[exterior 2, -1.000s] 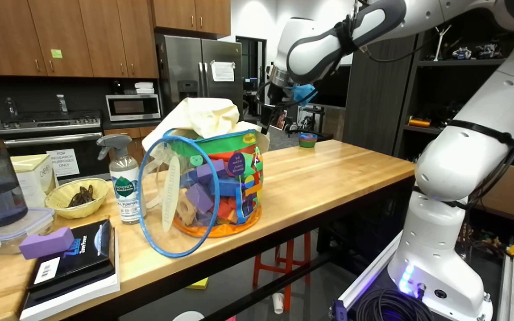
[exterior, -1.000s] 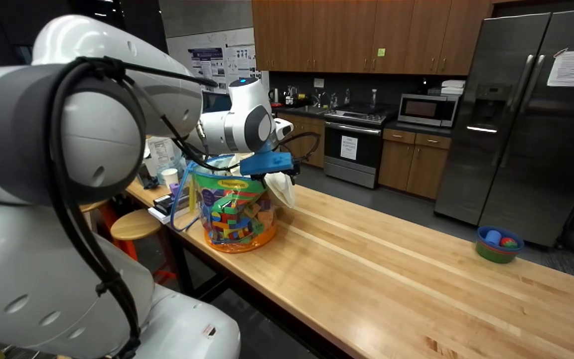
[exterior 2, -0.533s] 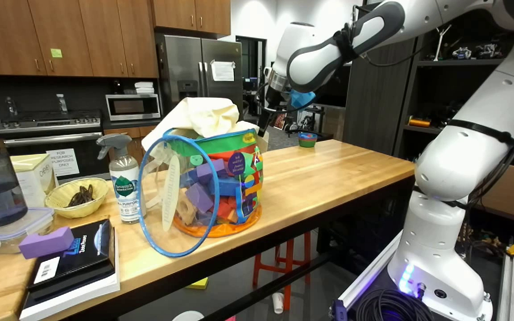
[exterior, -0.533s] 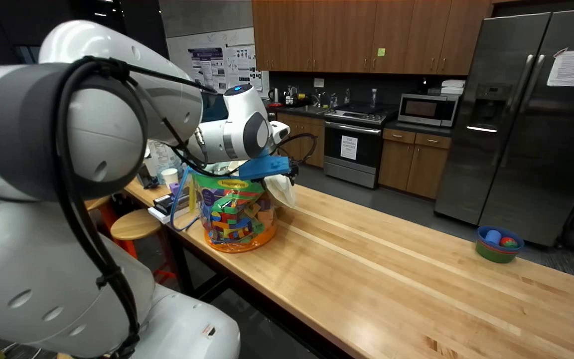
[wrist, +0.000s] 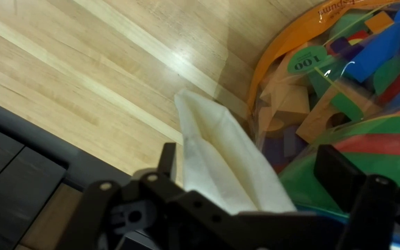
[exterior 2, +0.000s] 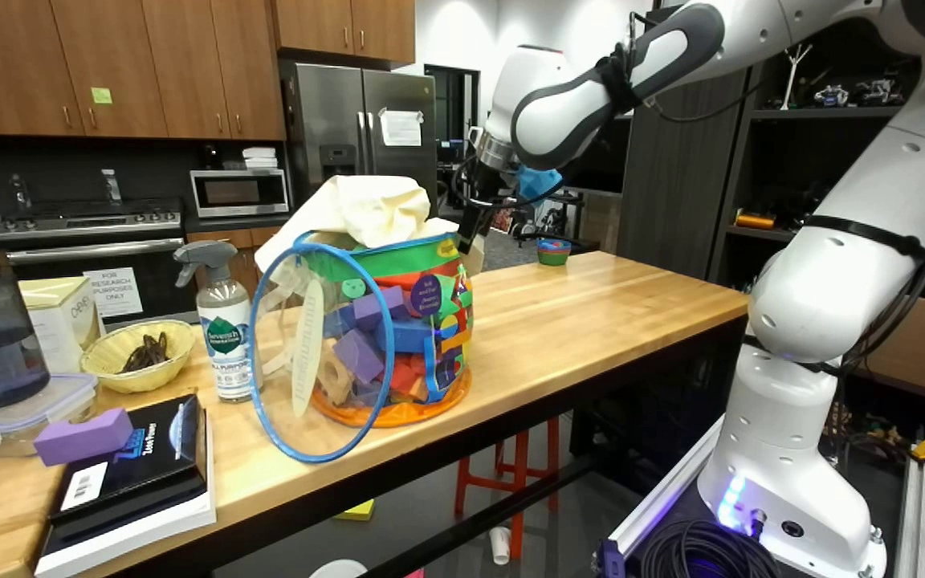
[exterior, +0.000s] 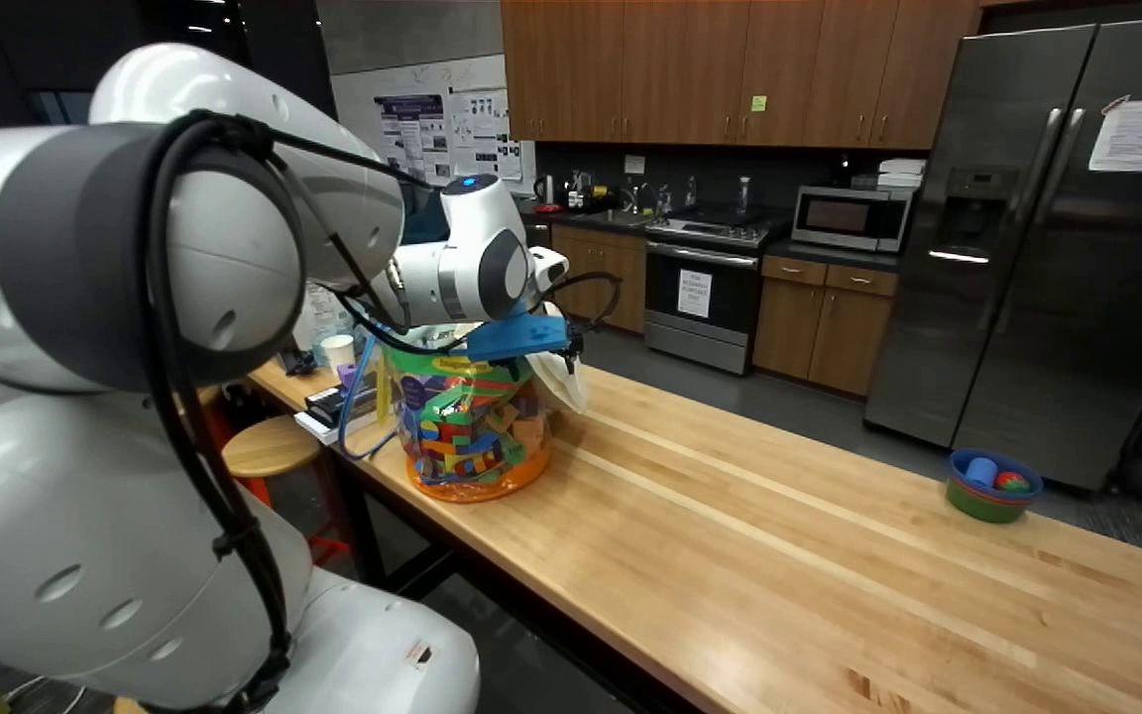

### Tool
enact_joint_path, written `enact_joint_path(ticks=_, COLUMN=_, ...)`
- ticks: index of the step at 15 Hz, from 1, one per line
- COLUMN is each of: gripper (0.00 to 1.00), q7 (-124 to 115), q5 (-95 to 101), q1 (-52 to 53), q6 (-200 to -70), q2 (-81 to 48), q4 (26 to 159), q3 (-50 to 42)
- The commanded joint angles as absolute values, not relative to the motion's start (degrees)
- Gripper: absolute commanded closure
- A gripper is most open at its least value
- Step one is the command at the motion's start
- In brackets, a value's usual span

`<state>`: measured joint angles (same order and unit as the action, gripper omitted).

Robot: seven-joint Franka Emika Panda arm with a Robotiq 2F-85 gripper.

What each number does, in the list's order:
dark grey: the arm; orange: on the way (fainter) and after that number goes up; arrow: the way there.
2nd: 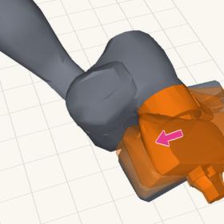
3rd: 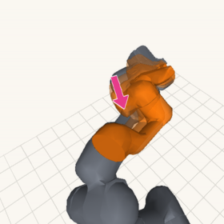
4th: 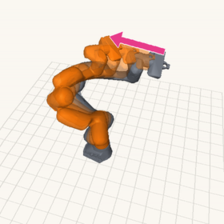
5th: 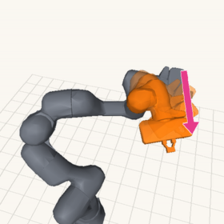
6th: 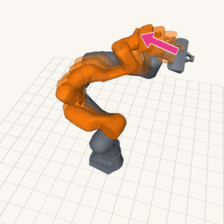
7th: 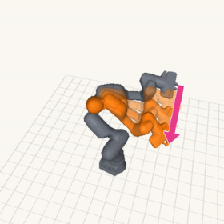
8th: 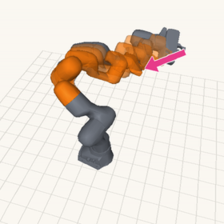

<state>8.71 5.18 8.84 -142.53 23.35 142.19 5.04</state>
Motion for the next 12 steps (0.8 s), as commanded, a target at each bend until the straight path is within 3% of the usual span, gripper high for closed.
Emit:
enact_joint_path(ticks=1, gripper=0.0, q7=7.83, q5=7.92, q1=7.18, q6=-145.16, q2=22.58, q4=142.48, q3=5.8)
enact_joint_path(ticks=12, gripper=0.0, q7=7.75, q5=10.35, q1=6.35, q6=-151.47, q2=19.72, q4=142.48, q3=6.12)
